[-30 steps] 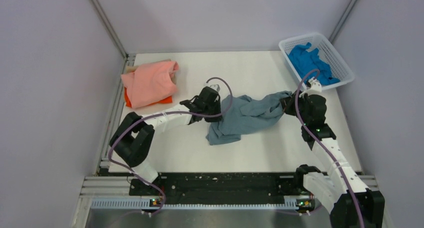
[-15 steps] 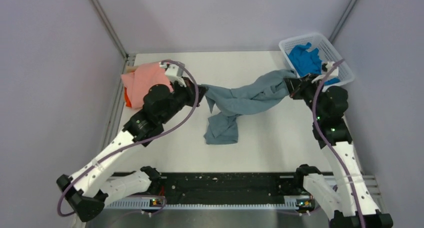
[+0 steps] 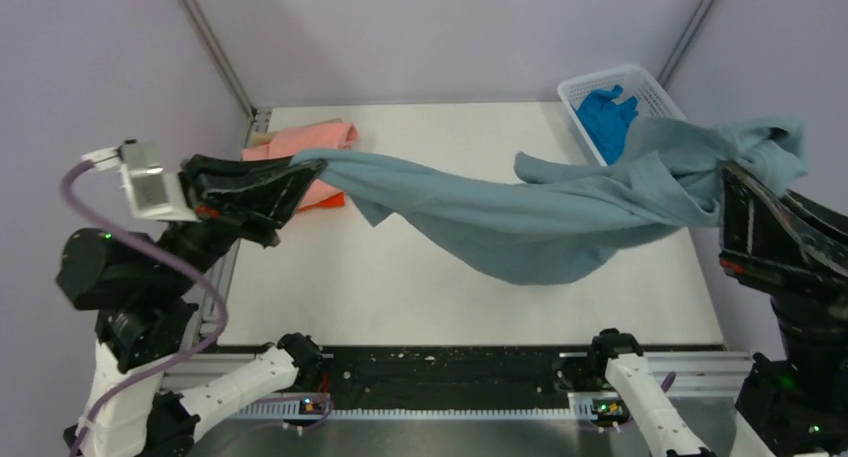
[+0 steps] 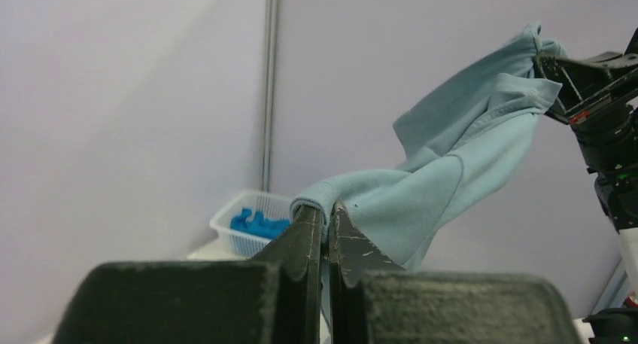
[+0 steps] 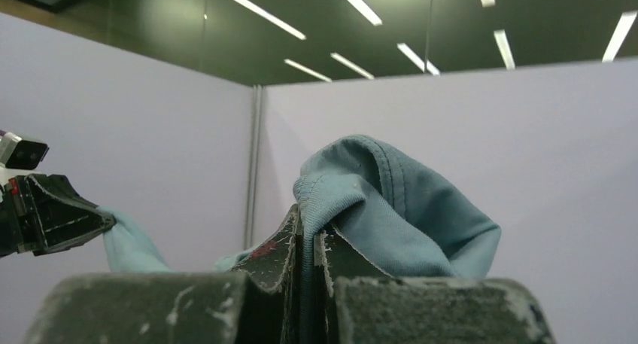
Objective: Fold and stack the t-shirts
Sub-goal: Flatten out the tshirt
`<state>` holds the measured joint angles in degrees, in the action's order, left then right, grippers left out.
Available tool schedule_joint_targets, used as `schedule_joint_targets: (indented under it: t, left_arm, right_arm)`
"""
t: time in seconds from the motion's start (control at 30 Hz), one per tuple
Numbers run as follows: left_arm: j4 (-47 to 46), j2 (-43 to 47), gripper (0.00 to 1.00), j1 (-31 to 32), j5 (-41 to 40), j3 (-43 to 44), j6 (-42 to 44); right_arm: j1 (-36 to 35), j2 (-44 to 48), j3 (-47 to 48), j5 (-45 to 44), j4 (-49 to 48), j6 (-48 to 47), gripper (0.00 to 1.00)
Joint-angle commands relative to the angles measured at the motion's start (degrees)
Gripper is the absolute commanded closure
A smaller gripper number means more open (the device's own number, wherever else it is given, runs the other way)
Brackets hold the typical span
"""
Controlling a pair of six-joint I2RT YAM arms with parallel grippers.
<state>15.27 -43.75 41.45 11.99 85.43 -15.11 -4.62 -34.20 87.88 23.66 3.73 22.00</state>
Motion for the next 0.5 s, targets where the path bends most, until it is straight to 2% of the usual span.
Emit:
schedule_joint_targets:
  t: [0.0,0.13,0.23,0.33,0.47]
  left_arm:
    - [1.60,0.16,1.00,0.12,2.03,6.04,4.28]
    - [0.39,0.50,1.00,0.06,1.36,6.62,5.24]
    - [-1.88,-0.51,1.00,0.04,-4.87,4.44,6.46]
    - [-5.43,-4.11,1.00,0.04,-19.11,0.76,8.35]
    - [-12.48,-14.76,1.00,-0.55,-47.50,-2.09,12.22]
  right_arm:
    - [0.14,-1.64,5.57,-0.20,0.52,-2.97,0.99]
    - [0.22,-3.01,7.39,1.57,0.75,-2.81,0.99]
    - [0.19,-4.26,4.97,-1.56,-0.71,-3.06,1.00]
    - [0.14,-6.77,0.47,-5.99,-1.97,-3.62,1.00]
    - [0.19,-12.17,-8.03,-10.16,-7.74,-4.37,1.00]
